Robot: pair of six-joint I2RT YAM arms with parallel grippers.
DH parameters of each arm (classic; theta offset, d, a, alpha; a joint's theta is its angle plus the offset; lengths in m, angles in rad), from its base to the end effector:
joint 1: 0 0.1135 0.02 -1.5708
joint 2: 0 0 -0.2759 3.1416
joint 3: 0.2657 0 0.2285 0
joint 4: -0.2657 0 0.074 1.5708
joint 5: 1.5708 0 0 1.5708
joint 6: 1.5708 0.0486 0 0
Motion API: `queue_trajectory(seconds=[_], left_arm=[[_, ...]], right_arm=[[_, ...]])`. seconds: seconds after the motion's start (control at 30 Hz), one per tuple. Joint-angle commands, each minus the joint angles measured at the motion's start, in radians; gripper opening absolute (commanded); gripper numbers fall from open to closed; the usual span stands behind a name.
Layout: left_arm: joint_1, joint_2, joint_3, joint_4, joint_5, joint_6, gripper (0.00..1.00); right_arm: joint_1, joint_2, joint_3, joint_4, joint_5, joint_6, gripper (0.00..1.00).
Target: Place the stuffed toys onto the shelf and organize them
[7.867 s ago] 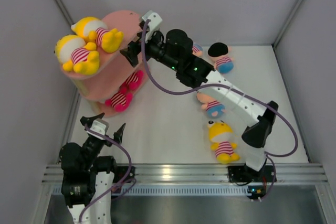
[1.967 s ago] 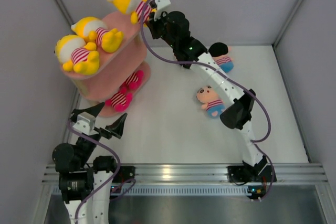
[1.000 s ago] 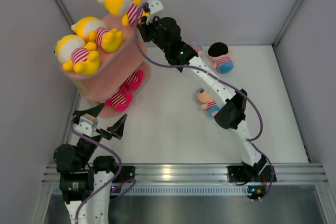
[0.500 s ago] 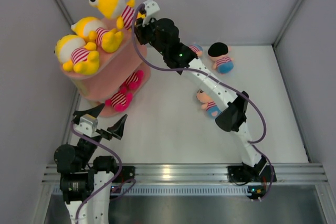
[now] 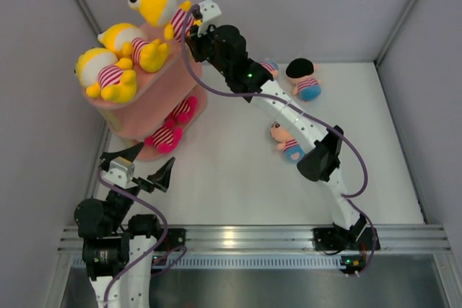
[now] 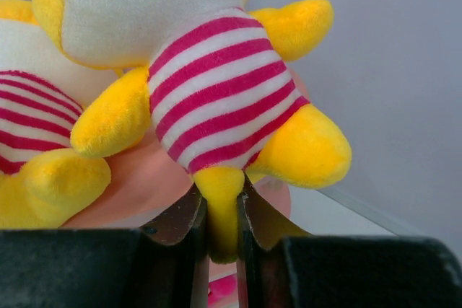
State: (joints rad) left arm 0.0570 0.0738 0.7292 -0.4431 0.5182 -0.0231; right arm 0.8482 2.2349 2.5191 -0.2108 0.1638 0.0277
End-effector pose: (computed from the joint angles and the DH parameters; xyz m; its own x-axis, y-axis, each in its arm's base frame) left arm -0.0019 -0.0242 0.3403 0.2003 -0.0087 -0.9797 0.4387 0.8949 0.0818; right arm 0.3409 0.3747 0.4591 0.0310 0.0764 -0.9966 -0.6336 0.7727 0.0396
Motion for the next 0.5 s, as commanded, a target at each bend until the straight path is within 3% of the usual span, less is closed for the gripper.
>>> queue_trajectory(seconds=[0.0,0.13,0.27,0.47], left_arm=[[-0.002,-0.012,0.001,0.018,0.000,0.000,0.98],[-0.003,-0.012,0.001,0.018,0.000,0.000,0.99],[-0.003,-0.014,0.003,0.017,0.000,-0.001,0.99],[-0.003,-0.016,-0.001,0.015,0.002,-0.005,0.99]], right_arm=[[-0.003,-0.034,0.010,0.019,0.013,0.012,0.09],[-0.001,-0.032,0.010,0.024,0.000,0.012,0.18],[-0.003,-0.043,0.003,0.034,-0.004,0.018,0.32],[-0.003,-0.075,-0.037,0.073,-0.018,0.025,0.40]])
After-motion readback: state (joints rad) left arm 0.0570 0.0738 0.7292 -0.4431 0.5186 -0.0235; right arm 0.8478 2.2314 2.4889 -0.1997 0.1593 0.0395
